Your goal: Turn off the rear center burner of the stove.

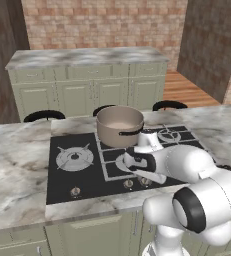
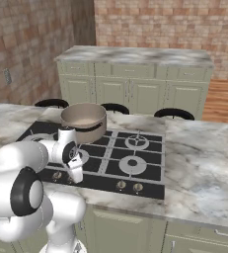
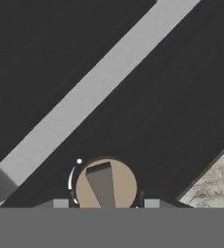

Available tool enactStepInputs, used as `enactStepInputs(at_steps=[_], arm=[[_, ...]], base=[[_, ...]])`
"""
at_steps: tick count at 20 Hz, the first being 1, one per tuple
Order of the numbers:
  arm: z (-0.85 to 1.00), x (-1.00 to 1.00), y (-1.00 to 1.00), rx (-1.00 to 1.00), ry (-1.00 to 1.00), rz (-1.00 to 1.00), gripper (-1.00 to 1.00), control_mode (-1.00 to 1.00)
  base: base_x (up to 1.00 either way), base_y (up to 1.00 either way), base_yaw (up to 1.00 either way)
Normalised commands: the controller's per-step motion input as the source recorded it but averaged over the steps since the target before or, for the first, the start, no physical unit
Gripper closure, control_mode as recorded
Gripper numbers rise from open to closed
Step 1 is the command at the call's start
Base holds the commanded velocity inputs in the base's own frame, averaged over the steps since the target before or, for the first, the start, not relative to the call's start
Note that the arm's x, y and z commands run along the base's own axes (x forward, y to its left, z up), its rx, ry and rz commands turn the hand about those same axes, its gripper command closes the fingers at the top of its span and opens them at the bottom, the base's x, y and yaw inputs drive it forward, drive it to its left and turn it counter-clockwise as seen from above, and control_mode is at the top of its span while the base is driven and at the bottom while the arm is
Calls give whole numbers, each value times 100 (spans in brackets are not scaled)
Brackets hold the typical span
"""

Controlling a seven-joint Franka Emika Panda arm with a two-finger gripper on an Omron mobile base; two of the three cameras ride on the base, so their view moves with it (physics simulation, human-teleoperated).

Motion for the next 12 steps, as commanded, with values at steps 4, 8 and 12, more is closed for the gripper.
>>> enactStepInputs(at_steps=[4,8,12], arm=[[-10,0,0,1,0,-40,100,-100],[-16,0,0,0,0,-46,100,-100],[-28,0,0,0,0,-48,100,-100]], base=[[0,0,0],[0,0,0],[0,0,0]])
